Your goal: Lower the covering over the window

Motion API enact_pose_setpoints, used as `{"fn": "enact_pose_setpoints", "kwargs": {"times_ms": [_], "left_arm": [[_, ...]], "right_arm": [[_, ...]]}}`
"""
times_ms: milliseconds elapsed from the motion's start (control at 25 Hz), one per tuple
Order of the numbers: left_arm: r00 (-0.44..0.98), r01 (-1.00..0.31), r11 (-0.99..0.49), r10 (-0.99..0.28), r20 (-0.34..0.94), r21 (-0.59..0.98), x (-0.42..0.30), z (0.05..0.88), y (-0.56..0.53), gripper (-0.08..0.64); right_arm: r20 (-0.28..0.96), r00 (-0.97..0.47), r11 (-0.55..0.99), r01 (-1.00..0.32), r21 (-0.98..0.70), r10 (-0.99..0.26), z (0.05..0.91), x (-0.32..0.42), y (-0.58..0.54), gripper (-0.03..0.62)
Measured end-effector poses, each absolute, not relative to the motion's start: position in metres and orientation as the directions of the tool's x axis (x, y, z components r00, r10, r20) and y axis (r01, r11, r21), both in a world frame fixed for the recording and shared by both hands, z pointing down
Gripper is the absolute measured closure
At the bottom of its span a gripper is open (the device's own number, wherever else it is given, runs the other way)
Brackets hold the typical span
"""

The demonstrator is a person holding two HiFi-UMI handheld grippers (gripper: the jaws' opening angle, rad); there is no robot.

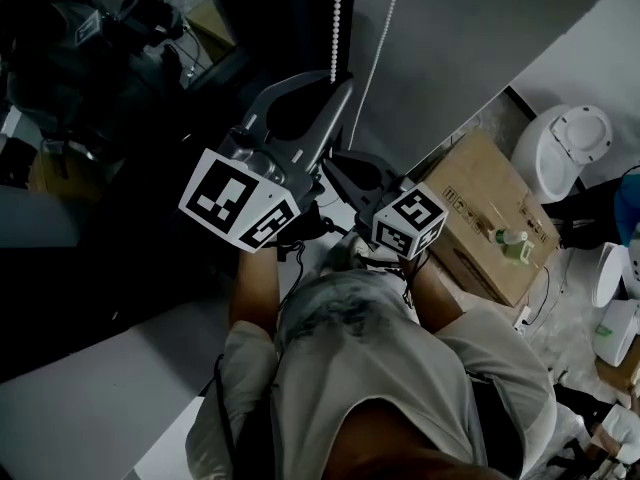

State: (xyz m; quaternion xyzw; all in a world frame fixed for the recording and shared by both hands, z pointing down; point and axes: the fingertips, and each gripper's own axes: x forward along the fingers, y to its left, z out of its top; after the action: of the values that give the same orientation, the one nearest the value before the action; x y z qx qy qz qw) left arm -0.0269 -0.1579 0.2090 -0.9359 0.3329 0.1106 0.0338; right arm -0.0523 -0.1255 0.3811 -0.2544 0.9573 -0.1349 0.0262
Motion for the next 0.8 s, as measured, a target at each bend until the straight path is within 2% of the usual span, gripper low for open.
{"fn": "enact_pose_setpoints", "kwargs": {"times_ms": [800], "left_arm": [[0.76,-0.631,-0.753,-0.648,-0.044,0.189,-0.024,0.334,-0.156,0.549]], "right_arm": [[0.281,-0.845,0.765,-0.532,-0.363,-0.454,0.5,-0.054,-0.106,0.574]]}}
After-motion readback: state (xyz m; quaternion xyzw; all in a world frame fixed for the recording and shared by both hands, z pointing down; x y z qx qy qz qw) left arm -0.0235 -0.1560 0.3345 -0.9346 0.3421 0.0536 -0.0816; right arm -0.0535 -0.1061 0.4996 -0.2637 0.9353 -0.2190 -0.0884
